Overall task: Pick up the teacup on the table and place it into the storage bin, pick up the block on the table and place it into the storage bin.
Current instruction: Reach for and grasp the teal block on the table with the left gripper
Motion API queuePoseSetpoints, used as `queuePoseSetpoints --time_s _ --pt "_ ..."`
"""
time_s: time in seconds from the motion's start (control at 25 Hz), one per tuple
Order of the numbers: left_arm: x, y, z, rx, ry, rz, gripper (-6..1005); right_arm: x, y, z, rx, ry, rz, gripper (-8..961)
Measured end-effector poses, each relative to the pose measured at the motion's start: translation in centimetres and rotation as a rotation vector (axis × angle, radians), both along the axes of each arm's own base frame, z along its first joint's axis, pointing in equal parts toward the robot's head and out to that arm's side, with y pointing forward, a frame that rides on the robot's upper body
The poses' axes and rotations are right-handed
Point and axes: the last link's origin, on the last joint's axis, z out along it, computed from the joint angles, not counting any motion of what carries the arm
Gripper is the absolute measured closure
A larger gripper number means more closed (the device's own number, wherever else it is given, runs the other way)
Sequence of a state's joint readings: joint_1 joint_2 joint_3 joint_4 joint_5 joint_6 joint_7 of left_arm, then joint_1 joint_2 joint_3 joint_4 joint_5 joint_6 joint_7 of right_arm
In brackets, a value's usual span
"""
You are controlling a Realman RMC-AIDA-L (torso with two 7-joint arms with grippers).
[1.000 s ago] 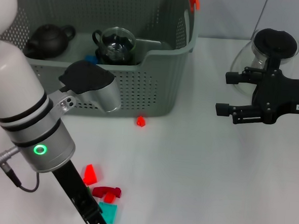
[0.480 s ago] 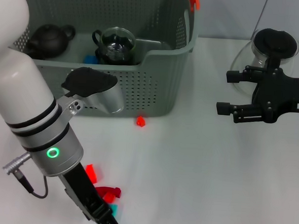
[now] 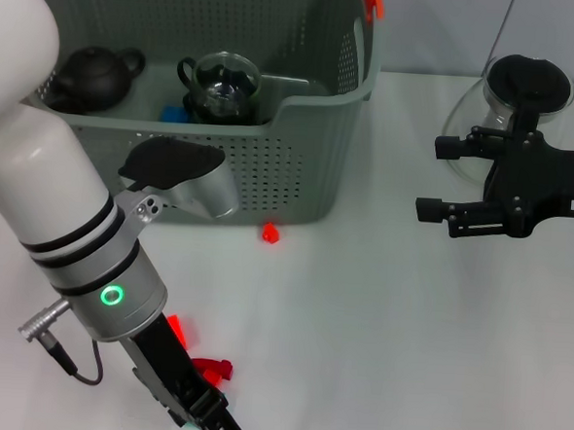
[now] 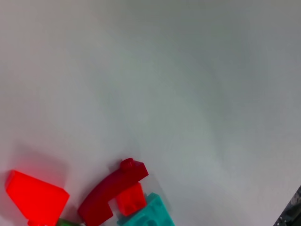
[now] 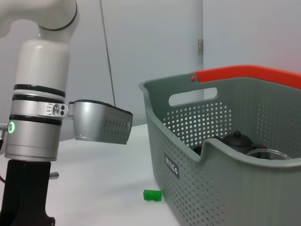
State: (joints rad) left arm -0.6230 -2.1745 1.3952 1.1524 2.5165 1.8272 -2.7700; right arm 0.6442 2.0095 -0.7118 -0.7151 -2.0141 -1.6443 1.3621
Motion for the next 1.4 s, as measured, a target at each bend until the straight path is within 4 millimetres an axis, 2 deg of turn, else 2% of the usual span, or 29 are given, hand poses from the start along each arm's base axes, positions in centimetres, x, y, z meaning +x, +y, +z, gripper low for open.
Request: queuePoseSetpoints --time_s 0.28,0.48,0.72,0.84,1.16,1.4 --pt "-0.1 0.2 0.3 -0.006 -0.004 -0.058 52 0.0 0.0 0.0 0.0 0.0 -0.001 26" --pt "-0.3 0.7 1.1 -0.03 -0.019 -0.221 52 0.2 0.0 0.2 0.009 0.007 -0.009 27" --pt "-1.6 1.7 2.4 -0.045 0.068 -0.436 52 0.1 0.1 0.4 0.031 0.033 -0.018 27" --pt "-1.8 1.7 2.7 -0.055 0.075 -0.479 52 0.1 0.2 0.3 0.039 0.038 -0.023 27" --pt "-1.1 0.2 4.1 -0.131 0.048 -0.624 52 0.1 0.4 0.5 0.06 0.058 -0.037 27" --pt "-0.5 -0.7 3.7 -0.189 0.002 -0.658 52 0.1 0.4 0.6 0.067 0.068 -0.043 26"
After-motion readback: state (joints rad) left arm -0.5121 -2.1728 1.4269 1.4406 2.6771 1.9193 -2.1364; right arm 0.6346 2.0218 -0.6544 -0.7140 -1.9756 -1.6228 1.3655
